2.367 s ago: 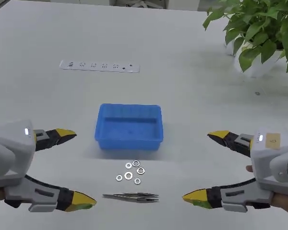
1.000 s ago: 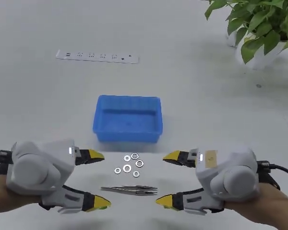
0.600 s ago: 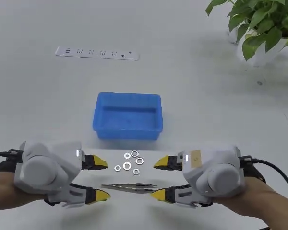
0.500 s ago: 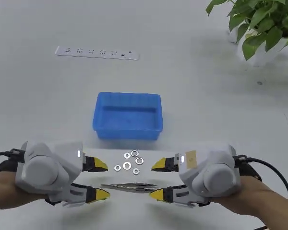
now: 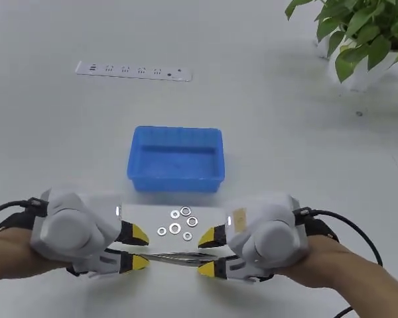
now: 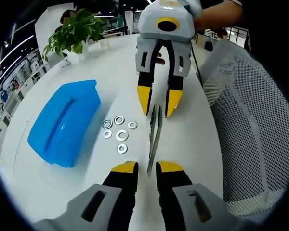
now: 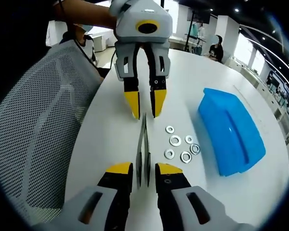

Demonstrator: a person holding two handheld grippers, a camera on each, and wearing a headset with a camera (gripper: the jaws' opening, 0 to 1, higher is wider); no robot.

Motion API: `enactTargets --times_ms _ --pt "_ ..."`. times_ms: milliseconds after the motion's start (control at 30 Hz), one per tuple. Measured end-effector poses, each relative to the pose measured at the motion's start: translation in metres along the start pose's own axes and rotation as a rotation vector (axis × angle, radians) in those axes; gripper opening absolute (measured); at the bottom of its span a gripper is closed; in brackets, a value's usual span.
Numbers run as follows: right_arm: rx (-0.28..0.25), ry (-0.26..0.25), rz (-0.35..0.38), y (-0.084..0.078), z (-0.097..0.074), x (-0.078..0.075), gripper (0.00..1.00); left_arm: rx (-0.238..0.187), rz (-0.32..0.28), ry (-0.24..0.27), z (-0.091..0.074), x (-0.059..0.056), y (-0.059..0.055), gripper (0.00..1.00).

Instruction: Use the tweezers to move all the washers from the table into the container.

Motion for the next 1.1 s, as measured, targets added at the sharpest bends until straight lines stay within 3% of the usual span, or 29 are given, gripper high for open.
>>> enactTargets --times_ms 333,600,933,1100 --pt "0.021 0.027 -0.01 -0.0009 0.0043 0.002 0.13 0.031 0.038 -0.044 0.0045 -0.0003 -0.002 0.12" --pt "0.017 0.025 -0.002 -0.0015 0.0037 0.0017 0.11 0.029 0.057 -0.047 0.0043 0.0008 -0.0012 0.06" --pt "0.019 0.023 0.0 -0.0022 0.003 0.0007 0.11 0.037 0.091 -0.074 0.0043 -0.0033 -0.0009 0.06" --pt "0.024 0.025 -0.007 -0.0032 0.002 0.0013 0.11 0.021 0.095 -0.08 -0.0001 -0.0058 0.0035 0.05"
Point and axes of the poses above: the centre of the closed fingertips' face, and the gripper's own axes: z roughly forward along the fingers, x roughly to its left, y roughly out of its top, the point moved 5 cm from there along -z, roughly backward along the fingers, and after that the axes turned 4 degrees about -z, right-handed, at the moved point
